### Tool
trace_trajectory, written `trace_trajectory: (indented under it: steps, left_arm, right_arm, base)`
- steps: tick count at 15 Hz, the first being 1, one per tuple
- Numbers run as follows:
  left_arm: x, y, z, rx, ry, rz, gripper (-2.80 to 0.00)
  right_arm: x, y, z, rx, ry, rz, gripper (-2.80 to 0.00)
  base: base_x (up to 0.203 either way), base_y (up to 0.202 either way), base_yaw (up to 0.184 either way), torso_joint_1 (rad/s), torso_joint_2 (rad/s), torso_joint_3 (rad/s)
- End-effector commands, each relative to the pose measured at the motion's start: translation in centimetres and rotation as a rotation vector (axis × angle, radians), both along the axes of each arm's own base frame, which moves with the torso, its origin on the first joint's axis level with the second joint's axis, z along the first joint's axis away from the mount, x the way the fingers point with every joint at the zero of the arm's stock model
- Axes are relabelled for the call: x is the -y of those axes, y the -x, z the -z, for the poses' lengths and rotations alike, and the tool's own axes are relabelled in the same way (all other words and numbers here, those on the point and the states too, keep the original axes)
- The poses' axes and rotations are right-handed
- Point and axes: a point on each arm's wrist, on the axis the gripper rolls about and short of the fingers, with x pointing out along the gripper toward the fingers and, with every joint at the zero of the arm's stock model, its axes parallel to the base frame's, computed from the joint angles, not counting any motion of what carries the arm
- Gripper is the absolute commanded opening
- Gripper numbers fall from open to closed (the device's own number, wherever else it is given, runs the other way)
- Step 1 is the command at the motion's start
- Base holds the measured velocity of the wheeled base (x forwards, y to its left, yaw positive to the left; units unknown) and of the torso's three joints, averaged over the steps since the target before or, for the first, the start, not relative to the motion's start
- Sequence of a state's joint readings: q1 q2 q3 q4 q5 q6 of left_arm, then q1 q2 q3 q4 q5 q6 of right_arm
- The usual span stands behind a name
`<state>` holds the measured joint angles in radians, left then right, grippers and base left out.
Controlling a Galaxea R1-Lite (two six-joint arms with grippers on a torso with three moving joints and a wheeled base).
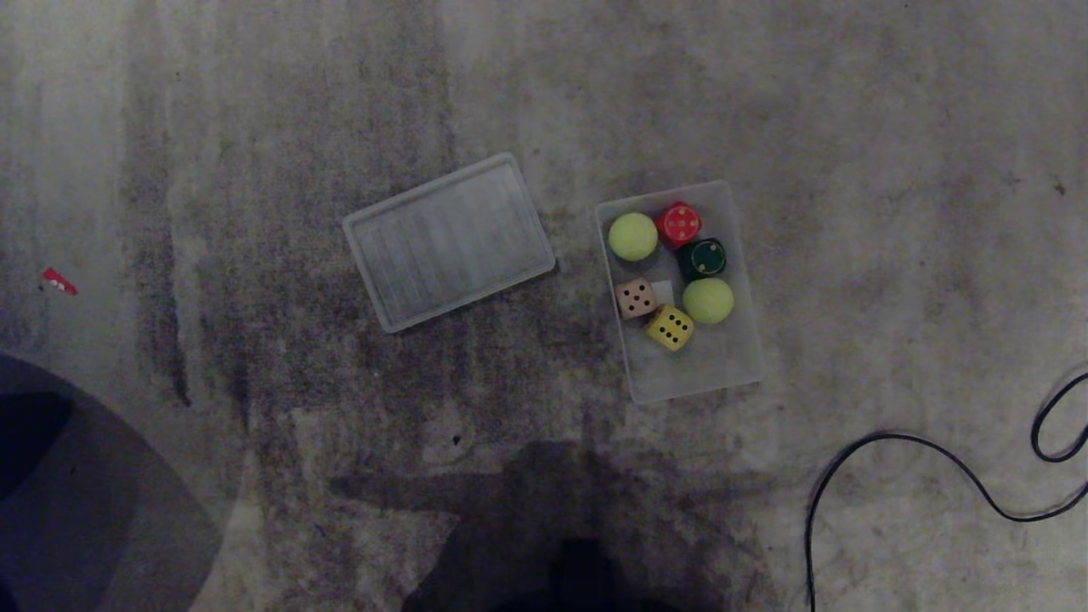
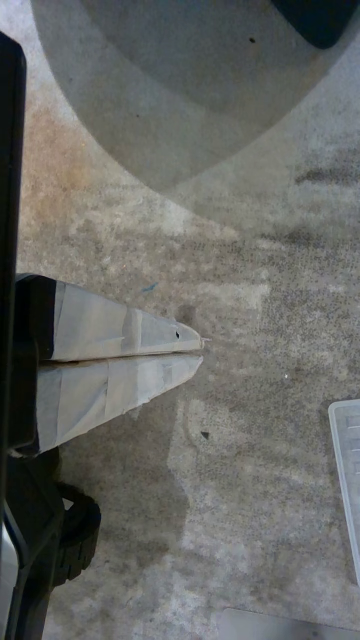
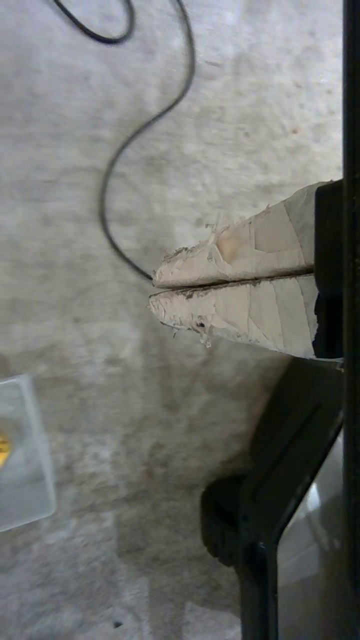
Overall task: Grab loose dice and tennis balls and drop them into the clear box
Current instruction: Close the lid
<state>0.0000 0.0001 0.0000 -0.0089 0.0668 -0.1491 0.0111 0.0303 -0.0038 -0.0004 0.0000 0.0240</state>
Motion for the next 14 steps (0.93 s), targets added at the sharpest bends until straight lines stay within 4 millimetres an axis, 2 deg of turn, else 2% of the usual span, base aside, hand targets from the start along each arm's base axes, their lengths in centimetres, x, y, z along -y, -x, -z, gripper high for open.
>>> trace_trajectory:
  steps: [1,14]
  left_arm:
    - [0.00,0.00,0.00,0.000,0.001,-0.001,-2.80]
    - [0.00,-0.01,-0.02,0.000,0.001,-0.001,-2.80]
  right_arm:
    - [0.00,0.20,0.14,0.025,-0.007,0.000,-2.80]
    - [0.01,0.23,0.15,0.019,-0.016,0.004,-2.80]
  base:
    - [0.000,0.000,0.000,0.000,0.00,0.000]
    - [0.000,0.000,0.000,0.001,-0.01,-0.003]
